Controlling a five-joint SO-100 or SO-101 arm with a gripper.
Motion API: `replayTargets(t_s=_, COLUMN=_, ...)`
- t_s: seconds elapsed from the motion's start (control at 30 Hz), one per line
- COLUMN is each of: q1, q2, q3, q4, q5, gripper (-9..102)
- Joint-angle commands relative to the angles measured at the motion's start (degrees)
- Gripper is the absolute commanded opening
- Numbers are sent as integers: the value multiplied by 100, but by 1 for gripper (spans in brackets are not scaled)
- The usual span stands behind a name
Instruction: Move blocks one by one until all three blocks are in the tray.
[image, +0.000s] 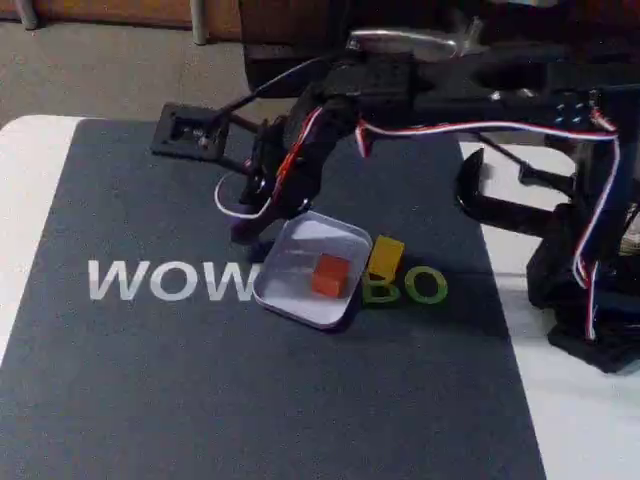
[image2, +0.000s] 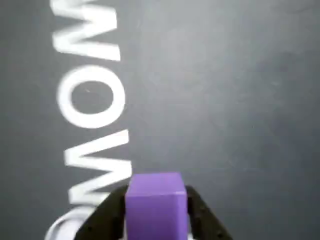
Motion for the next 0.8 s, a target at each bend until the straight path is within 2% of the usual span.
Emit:
replayTargets(t_s=0.0, q1=-70, q2=896, q3=229, q4=-18, q5=132, gripper=-4)
replayTargets(t_s=0.43, q1=439, q2=3454, q3=2979, q4=-255, q5=-677, gripper=-4)
replayTargets(t_s=0.77, q1=554, q2=3296, q3=3085, q4=-563, q5=-817, gripper=7)
